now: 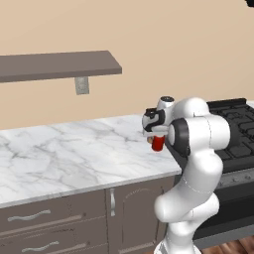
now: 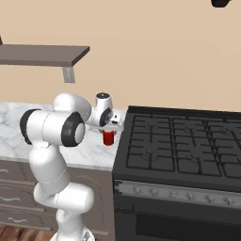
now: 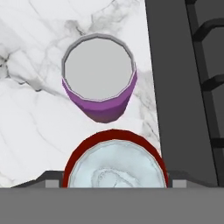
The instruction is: Four empty soda cans are scattered around the kitchen. Gather all the cans and cluster them next to the stove for recycling.
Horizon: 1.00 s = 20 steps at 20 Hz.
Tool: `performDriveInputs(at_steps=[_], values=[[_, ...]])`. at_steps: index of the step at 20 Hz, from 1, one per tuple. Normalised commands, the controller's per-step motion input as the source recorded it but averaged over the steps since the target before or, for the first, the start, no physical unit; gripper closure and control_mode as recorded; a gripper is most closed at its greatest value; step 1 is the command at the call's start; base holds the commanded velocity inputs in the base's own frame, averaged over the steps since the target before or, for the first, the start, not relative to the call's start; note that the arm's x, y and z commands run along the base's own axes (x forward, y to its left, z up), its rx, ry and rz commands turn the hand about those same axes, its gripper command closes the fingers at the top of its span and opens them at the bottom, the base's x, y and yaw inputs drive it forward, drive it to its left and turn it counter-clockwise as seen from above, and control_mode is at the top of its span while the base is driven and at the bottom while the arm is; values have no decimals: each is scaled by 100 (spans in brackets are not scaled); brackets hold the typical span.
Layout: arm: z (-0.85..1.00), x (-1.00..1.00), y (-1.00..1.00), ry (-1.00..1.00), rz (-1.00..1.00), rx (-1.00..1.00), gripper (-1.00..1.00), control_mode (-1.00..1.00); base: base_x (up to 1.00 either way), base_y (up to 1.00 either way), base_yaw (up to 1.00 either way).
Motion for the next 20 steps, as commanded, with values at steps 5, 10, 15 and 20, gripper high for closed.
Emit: performDriveInputs(at_steps=[5,10,15,20], values=[[-12,24,-2,-7,0,0,100,-100,0,0,0],[-18,14,0,-8,0,0,100,-100,0,0,0],[-29,14,0,-4,0,0,100,-100,0,0,0],[-46,6,-2,0,0,1,100,-100,0,0,0]])
